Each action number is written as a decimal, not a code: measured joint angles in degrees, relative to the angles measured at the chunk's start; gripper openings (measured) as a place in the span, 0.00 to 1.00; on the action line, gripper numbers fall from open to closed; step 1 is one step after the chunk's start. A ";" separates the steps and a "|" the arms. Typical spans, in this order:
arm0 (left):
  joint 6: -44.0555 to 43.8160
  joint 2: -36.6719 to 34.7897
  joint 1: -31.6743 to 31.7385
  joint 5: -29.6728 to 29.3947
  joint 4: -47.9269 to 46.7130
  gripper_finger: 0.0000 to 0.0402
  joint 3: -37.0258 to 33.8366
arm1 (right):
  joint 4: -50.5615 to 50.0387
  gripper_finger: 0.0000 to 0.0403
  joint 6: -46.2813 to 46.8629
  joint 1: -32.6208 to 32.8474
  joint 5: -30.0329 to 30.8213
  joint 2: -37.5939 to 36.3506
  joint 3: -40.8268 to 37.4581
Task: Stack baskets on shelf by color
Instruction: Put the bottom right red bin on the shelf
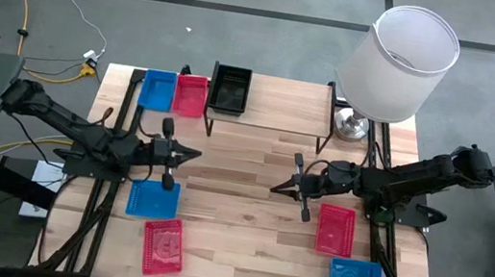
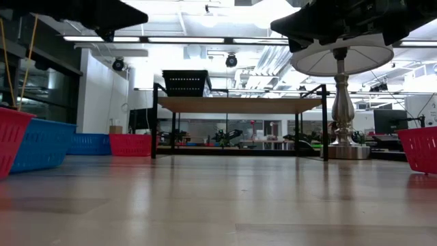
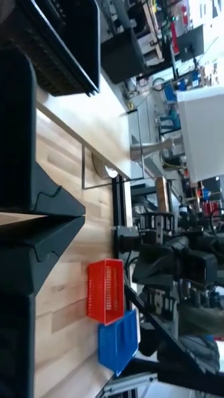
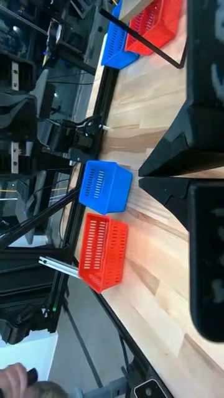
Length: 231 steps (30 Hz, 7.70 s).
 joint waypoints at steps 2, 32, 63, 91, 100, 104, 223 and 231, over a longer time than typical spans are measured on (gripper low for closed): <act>-0.29 -0.34 0.00 0.00 0.54 0.00 -0.80 | 0.72 0.00 1.55 -0.13 0.00 0.00 0.00; 4.09 -1.26 0.06 -0.46 4.72 0.00 -0.87 | -99.67 0.42 62.01 20.98 19.21 2.73 26.58; 3.52 -1.17 0.04 1.90 4.07 0.00 -0.85 | -104.13 0.49 43.88 11.82 10.96 15.78 26.51; 3.07 -1.17 0.04 1.62 3.29 0.00 -0.83 | -92.33 0.04 43.73 11.46 1.57 15.13 15.69; 3.86 -1.17 0.04 1.53 3.34 0.00 -0.83 | -97.68 0.01 40.85 11.47 9.89 15.15 32.64; 4.13 -1.17 0.04 1.46 3.64 0.00 -0.83 | -97.21 0.00 35.77 11.47 17.28 15.15 43.44; -1.87 -1.17 0.04 1.77 0.47 0.00 -0.83 | -89.84 0.00 -6.25 -34.59 24.19 25.79 62.21; -1.92 -1.17 0.04 1.75 0.34 0.00 -0.83 | -83.92 0.00 -7.24 -34.51 23.69 27.30 60.43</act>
